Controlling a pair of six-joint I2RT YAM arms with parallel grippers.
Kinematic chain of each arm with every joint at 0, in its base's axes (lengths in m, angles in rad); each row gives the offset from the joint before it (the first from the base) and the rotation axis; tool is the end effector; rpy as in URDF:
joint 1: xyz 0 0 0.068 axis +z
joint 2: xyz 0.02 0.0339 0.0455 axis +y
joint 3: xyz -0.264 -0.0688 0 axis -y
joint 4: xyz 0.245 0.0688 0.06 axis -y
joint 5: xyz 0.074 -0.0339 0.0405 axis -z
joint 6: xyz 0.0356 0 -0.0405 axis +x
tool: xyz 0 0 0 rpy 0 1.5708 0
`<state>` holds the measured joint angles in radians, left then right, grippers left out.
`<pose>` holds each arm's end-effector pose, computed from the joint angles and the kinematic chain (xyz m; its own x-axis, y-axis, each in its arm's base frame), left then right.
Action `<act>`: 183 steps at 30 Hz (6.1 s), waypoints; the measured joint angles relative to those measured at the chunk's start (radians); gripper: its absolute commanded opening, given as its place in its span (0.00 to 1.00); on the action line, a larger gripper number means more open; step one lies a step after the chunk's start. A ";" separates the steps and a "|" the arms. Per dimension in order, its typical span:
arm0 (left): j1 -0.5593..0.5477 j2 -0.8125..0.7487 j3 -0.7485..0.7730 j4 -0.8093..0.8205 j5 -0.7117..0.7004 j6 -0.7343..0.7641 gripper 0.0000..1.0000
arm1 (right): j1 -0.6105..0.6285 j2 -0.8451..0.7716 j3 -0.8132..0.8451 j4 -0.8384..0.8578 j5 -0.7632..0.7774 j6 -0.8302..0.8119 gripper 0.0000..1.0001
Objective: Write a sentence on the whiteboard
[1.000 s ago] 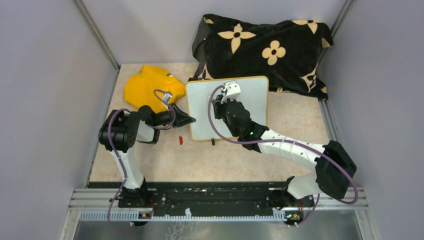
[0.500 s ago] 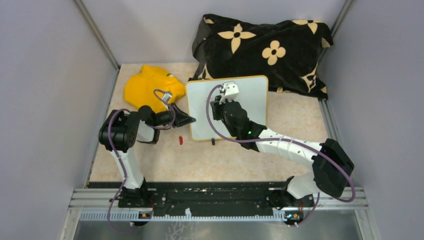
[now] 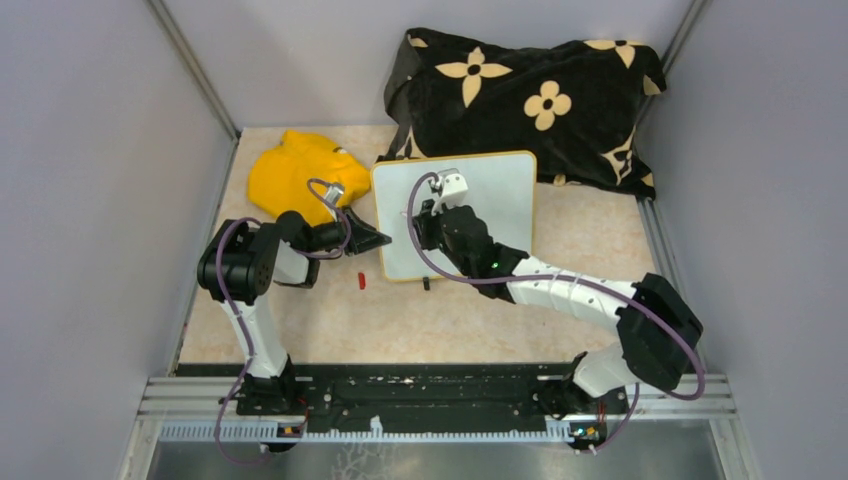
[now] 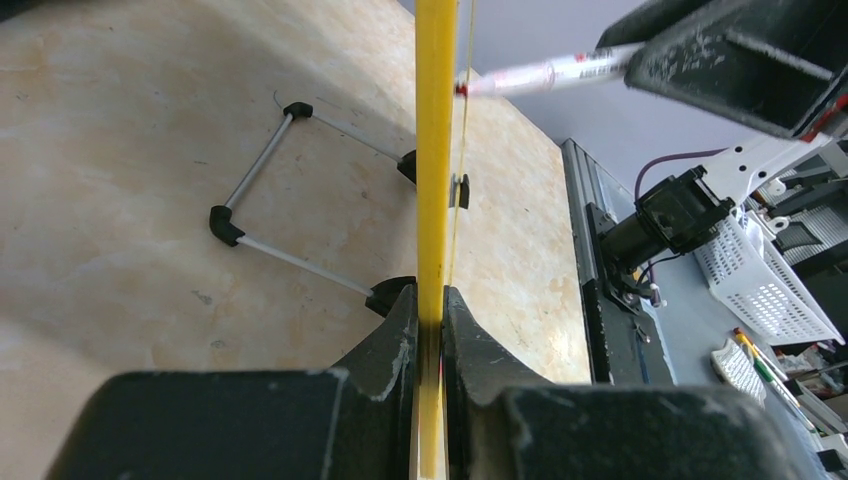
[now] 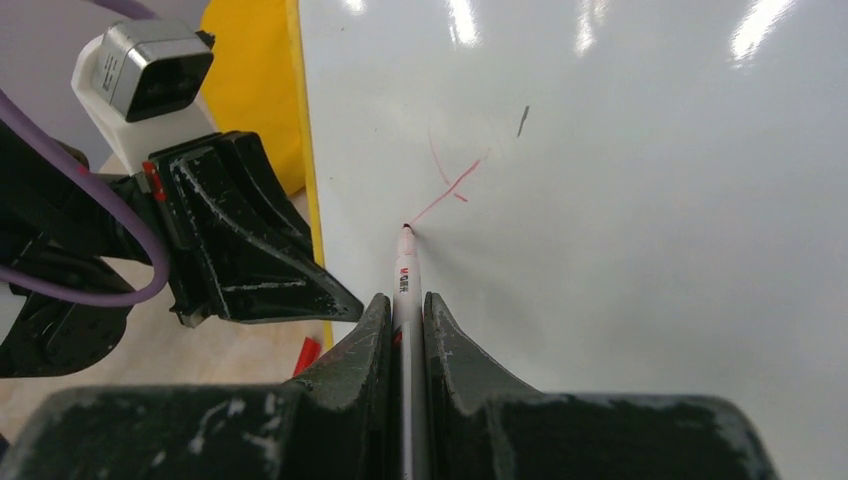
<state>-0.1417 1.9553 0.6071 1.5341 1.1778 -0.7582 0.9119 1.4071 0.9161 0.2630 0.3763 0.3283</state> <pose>0.3099 -0.0774 0.1487 -0.5223 -0.1915 -0.8310 0.8176 0.1642 -0.5518 0.2097 0.2495 0.2872 -0.2974 0.1057 -0.9489 -0.4440 0.8645 0.2355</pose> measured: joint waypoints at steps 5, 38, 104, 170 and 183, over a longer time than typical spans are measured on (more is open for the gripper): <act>0.000 0.000 0.000 -0.001 -0.006 0.000 0.00 | 0.008 0.036 0.003 -0.003 -0.065 0.017 0.00; 0.000 0.000 0.000 0.003 0.002 0.000 0.00 | -0.023 -0.102 -0.013 -0.072 0.048 -0.048 0.00; -0.003 0.000 0.000 0.000 -0.002 0.011 0.00 | -0.034 -0.069 0.028 -0.116 0.086 -0.076 0.00; -0.007 0.000 0.000 -0.004 -0.002 0.019 0.00 | -0.056 -0.125 -0.005 -0.099 0.047 -0.085 0.00; -0.007 0.000 0.000 -0.005 -0.002 0.019 0.00 | -0.069 -0.103 -0.003 -0.092 0.050 -0.083 0.00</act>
<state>-0.1490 1.9553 0.6071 1.5295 1.1755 -0.7391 0.8433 1.3041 0.9127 0.1711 0.4259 0.2455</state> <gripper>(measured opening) 0.136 0.106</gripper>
